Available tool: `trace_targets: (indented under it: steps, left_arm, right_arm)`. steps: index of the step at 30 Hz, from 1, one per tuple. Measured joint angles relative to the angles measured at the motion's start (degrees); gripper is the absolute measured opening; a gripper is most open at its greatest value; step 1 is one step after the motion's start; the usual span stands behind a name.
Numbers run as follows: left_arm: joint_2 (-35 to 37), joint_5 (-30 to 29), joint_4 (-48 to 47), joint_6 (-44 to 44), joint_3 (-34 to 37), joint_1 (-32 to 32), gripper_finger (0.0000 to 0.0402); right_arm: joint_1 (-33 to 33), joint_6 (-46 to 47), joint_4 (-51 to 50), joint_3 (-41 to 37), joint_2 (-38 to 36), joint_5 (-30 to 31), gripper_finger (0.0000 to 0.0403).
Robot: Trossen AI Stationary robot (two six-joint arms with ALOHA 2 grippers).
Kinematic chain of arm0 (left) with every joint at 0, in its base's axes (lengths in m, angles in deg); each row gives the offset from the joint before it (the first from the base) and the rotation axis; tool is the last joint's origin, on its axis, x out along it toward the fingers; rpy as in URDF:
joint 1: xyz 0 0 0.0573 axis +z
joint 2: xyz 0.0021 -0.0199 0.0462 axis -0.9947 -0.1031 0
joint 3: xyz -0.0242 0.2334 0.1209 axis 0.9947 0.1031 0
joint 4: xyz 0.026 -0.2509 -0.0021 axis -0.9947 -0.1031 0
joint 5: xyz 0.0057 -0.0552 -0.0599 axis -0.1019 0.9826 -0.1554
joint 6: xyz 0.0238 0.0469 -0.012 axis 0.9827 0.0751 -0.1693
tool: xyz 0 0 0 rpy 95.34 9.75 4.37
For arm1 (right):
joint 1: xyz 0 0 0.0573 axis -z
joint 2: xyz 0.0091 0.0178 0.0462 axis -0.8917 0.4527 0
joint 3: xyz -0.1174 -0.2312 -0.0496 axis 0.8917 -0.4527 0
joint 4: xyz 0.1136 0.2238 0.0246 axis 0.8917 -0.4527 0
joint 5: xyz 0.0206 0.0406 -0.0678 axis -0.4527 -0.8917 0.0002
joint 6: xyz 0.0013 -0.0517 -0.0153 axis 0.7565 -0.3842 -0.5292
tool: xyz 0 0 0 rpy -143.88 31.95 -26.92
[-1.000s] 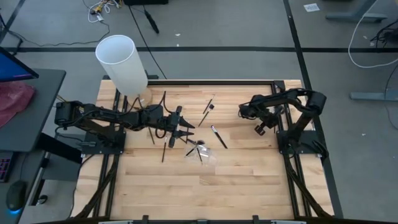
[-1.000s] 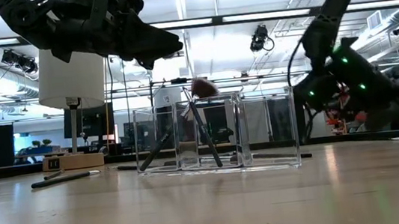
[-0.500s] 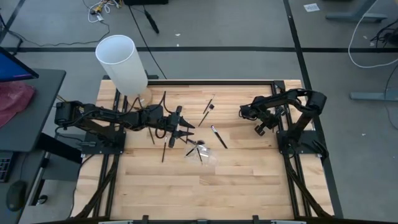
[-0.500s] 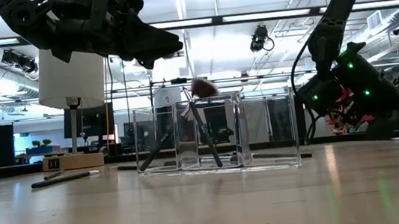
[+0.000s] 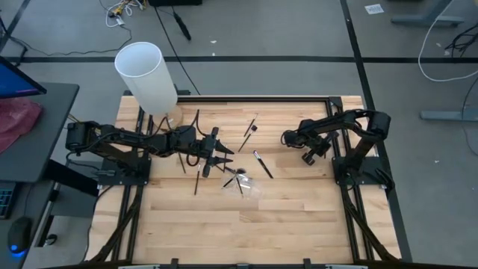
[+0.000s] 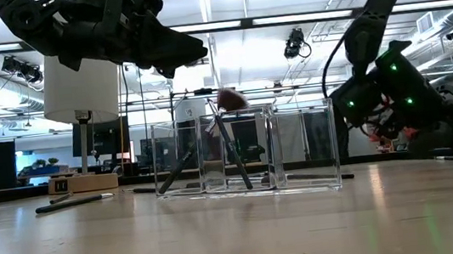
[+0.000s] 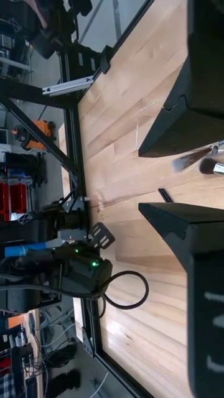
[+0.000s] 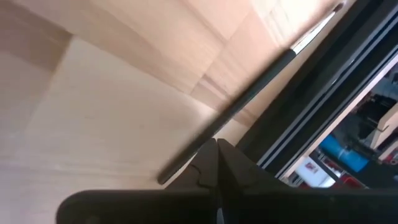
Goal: Put items in baskets/containers
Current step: Put the black eyeshadow brush into the transparent organizer
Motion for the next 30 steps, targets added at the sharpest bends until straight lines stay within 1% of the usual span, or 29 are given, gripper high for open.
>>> trace_targets:
  steps: [5,9,12,16,20,23,30]
  left_arm:
    - [0.0,0.0,0.0,0.0,0.0,0.0,0.0131]
    - [0.0,0.0,0.0,-0.1,0.0,0.0,0.0131]
    - [0.0,0.0,0.0,-0.1,0.0,0.0,0.0131]
    - [0.0,0.0,0.0,-0.2,0.0,0.0,0.0131]
    - [0.0,0.0,0.0,-0.4,0.0,0.0,0.0131]
    - [0.0,0.0,0.0,-0.4,0.0,-0.2,0.0131]
    - [0.0,0.0,0.0,-0.4,0.0,-0.2,0.0131]
  right_arm:
    - [-0.6,0.0,-0.7,1.1,0.0,0.0,0.0]
    - [0.1,2.1,-1.7,1.1,0.0,0.4,0.0001]
    - [1.3,3.6,-1.1,0.7,0.0,3.1,0.0002]
    - [2.9,4.2,0.9,-0.8,0.0,4.0,0.0001]
    - [4.0,6.5,0.5,-2.8,0.0,8.0,0.0001]
    - [4.2,7.3,1.2,-3.7,0.0,7.7,0.0001]
    - [4.1,7.2,6.9,-6.1,-0.2,6.3,0.0001]
